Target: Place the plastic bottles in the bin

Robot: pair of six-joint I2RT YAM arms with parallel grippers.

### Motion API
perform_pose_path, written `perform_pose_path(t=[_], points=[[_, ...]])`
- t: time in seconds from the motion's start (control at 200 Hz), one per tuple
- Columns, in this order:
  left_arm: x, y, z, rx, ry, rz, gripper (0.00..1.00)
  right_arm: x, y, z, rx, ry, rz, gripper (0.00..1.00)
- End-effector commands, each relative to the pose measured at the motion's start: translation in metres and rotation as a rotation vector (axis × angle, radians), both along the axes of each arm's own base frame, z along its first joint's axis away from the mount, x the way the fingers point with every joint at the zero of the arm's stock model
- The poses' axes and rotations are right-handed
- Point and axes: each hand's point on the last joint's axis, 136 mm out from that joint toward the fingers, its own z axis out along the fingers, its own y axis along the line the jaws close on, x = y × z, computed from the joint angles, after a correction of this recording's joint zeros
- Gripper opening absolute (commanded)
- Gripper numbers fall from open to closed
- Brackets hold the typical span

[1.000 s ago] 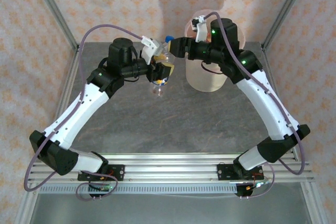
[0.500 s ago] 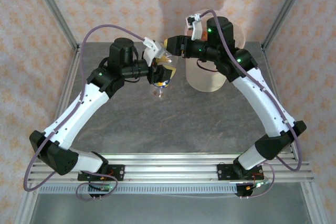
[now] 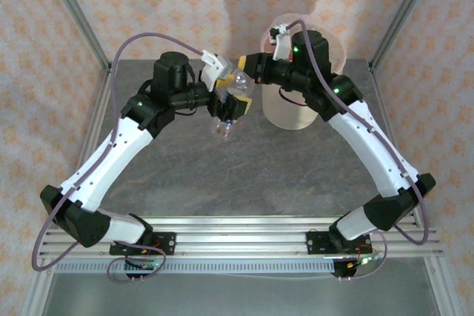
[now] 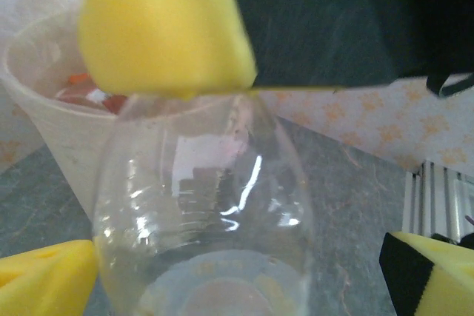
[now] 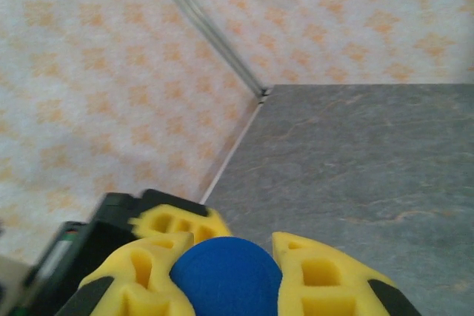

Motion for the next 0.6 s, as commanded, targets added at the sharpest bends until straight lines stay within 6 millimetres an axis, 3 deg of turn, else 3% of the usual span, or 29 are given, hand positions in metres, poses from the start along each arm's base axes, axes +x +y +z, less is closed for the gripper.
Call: perform_pose_path(t=[0.0,0.165,0.285,0.44,0.596], points=[[-0.002,0.018,0.047,-0.072,-0.114,0.116,1.0,0.006,-0.036,0.032,0.03,-0.104,-0.192,0.0],[-0.004,0.056,0.072,-0.141,-0.164,0.324,1.0,0.021,-0.092,0.059,0.079,-0.185,-0.44,0.0],[-0.006,0.088,0.076,-0.175,-0.171,0.489,1.0,0.034,-0.134,0.086,0.196,-0.227,-0.589,0.0],[-0.006,0.119,0.066,-0.188,-0.145,0.655,1.0,0.049,-0.181,0.11,0.324,-0.295,-0.78,0.0],[-0.006,0.133,0.052,-0.194,-0.109,0.739,1.0,0.072,-0.214,0.111,0.406,-0.312,-0.934,0.0]])
